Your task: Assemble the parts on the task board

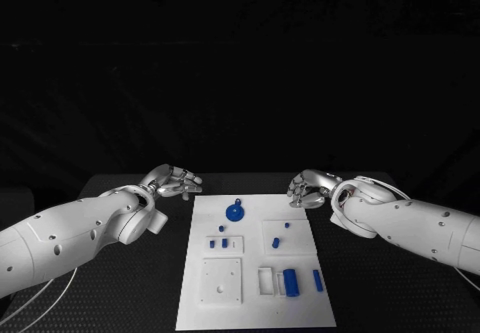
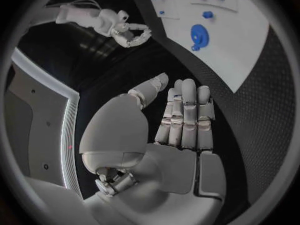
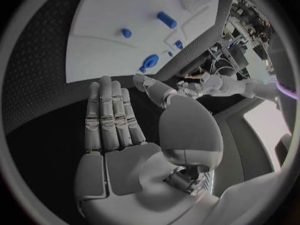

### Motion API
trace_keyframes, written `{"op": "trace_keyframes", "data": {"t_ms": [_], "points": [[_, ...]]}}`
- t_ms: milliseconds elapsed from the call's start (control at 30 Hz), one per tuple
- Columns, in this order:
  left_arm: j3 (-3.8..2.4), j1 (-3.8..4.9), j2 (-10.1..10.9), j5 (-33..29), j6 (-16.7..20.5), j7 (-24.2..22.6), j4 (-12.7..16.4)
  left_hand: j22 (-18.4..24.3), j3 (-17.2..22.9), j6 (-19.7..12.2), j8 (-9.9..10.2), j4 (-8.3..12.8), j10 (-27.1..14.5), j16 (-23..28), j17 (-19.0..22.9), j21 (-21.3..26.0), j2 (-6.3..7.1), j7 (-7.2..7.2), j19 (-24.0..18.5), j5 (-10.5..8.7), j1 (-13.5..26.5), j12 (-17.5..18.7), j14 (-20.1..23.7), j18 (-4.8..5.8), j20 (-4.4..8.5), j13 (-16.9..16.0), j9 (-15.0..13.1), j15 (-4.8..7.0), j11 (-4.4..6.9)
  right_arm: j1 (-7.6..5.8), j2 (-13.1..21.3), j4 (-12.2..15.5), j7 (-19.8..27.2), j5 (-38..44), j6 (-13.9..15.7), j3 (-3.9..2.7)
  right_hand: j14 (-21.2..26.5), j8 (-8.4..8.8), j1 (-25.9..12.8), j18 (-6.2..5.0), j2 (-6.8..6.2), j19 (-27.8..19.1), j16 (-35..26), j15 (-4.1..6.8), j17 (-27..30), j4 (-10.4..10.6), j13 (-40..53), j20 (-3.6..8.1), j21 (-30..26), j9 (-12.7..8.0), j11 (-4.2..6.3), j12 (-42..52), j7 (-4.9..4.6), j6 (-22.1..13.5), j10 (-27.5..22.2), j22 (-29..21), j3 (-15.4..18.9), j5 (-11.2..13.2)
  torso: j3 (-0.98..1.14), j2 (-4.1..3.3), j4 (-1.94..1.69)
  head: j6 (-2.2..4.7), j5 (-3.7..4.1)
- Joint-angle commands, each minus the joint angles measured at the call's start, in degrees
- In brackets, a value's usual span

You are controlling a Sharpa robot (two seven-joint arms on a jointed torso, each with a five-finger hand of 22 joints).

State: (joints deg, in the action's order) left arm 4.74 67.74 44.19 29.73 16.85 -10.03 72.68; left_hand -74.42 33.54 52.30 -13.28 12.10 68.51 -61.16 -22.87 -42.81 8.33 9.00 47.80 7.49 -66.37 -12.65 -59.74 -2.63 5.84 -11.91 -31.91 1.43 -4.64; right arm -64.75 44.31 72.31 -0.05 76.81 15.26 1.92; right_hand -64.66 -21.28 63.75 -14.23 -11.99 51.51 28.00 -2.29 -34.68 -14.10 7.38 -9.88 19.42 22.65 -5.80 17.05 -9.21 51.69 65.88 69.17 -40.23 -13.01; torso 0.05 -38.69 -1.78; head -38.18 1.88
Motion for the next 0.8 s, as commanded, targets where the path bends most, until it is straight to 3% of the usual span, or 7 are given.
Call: {"op": "trace_keyframes", "data": {"t_ms": [33, 167, 333, 800], "points": [[0.0, 0.06, 0.6, -13.7, -3.0, -4.3, 1.9, 0.1, -0.8, -0.1, -0.4, 0.1, 0.1, 0.5, 0.1, 0.5, -0.28, -0.02, -0.1, -0.34, 0.8, -0.2, -0.3, 0.48, 1.08, -0.1, -0.1, -0.01, -0.05, 1.26, -0.1, 0.4, -1.6, 14.4, -1.7, 0.2, -3.1, -0.29, 0.5, -0.77, -0.68, 3.5, 1.7, 1.51, -1.9, 0.2, 0.4, 1.35, 1.7, 0.2, 0.04, -0.8, 0.17, 0.4, 0.5, 0.3, -0.6, 0.9, 0.01, -0.1, 0.05, 0.16, 0.85], [0.02, 0.02, 0.8, -14.6, -3.5, -5.1, 3.4, 0.3, -1.4, -0.2, -0.5, 0.1, 0.0, 0.9, 0.2, 0.8, -0.51, -0.01, 0.2, -0.42, 1.4, -0.1, -0.6, 0.49, 1.1, -0.1, -0.1, -0.02, -0.09, 2.75, -0.4, 0.9, -2.6, 19.6, -0.7, 0.34, -6.9, -0.3, 0.9, -0.77, -1.75, 7.6, 3.7, 2.8, -4.8, 0.6, 0.8, 3.21, 4.1, 0.4, 0.36, -2.0, 0.27, 0.6, 1.2, 0.9, -1.5, 2.4, -0.04, -0.07, -0.06, 0.06, 1.39], [0.03, 0.01, 0.8, -14.6, -3.7, -5.4, 4.1, 0.3, -1.8, -0.3, -0.6, 0.2, -0.2, 1.1, 0.2, 1.1, -0.76, 0.02, 0.3, -0.41, 1.9, 0.0, -0.7, 0.5, 1.11, -0.1, 0.0, -0.05, -0.13, 3.75, -0.9, 1.1, -3.3, 23.5, -0.4, 0.62, -8.8, 0.05, 0.9, -0.77, -3.17, 10.2, 5.3, 3.19, -7.3, 1.2, 1.1, 4.36, 5.6, 0.2, 0.51, -3.6, 0.23, 0.5, 1.4, 1.7, -2.4, 3.7, -0.09, -0.11, -0.07, -0.02, 1.72], [0.03, 0.01, 1.0, -14.6, -4.1, -5.3, 4.0, 0.4, -2.3, -0.5, -0.5, 0.3, -0.5, 1.4, 0.1, 1.3, -0.91, 0.14, 0.4, -0.4, 2.3, 0.1, -0.8, 0.5, 1.07, -0.1, 0.1, -0.13, -0.23, 4.88, -1.9, 1.3, -3.7, 25.3, 0.6, 1.0, -10.2, 0.39, 1.3, -0.77, -4.23, 12.5, 8.2, 3.57, -10.0, 1.6, 1.7, 5.67, 7.7, 0.0, 0.74, -5.4, 0.21, 0.6, 1.9, 3.4, -3.2, 5.1, -0.19, -0.05, -0.16, -0.57, 1.62]]}}
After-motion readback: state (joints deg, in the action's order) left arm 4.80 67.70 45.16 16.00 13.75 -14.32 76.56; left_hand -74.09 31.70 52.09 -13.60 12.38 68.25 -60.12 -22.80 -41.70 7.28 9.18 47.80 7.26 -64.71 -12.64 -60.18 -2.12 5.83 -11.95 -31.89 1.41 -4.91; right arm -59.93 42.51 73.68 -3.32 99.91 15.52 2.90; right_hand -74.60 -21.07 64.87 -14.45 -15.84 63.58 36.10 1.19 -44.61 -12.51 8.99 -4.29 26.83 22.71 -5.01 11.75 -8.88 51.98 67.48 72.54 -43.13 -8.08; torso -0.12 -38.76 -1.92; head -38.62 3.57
